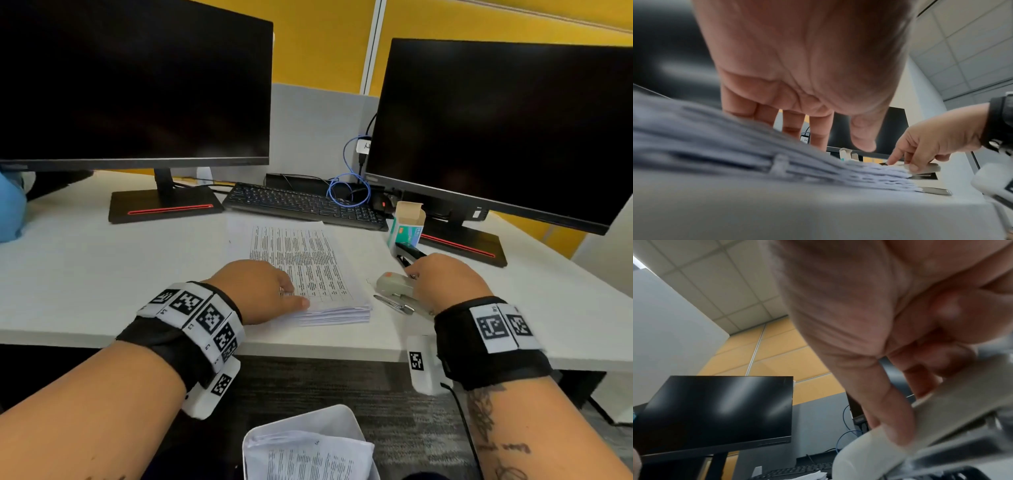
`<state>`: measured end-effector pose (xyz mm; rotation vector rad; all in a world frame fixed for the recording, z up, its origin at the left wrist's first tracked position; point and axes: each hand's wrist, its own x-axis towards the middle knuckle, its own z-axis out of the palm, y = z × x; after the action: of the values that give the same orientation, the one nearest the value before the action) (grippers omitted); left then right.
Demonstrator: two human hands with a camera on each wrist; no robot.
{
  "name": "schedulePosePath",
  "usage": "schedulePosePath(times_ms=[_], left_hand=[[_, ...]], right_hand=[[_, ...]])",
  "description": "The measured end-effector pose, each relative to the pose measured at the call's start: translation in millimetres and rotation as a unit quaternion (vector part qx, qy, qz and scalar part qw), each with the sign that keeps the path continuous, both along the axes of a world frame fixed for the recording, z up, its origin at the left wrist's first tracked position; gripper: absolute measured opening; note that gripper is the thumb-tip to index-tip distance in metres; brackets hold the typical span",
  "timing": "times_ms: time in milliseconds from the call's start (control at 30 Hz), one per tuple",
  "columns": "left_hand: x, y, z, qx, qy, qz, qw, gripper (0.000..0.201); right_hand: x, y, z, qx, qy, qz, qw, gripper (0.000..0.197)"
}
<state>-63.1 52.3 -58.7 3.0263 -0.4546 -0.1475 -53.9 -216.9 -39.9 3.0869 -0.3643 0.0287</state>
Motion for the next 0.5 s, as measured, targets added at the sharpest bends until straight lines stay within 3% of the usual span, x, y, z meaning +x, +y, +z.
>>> schedulePosePath(times_ms=[167, 300, 433, 500], left_hand=[[12, -17, 11, 0.064, -0.005, -0.003, 0.998, 0.064], [23, -29, 11, 0.126, 0.006, -0.013, 0.992, 0.071], [30, -31, 13, 0.133, 0.024, -0.005, 0.991, 0.071], [31, -31, 13, 0.135, 0.031, -0.007, 0.99, 0.072]], right_hand=[[20, -12, 7, 0.015, 0.051, -0.043, 0.998, 0.034], [29, -24, 16, -0.025, 0.08, -0.078, 0.993, 0.032], [42, -25, 31, -0.042, 0.021, -0.098, 0.994, 0.013], [58, -21, 31, -0.018, -0.002, -0.078, 0.997, 0.023]])
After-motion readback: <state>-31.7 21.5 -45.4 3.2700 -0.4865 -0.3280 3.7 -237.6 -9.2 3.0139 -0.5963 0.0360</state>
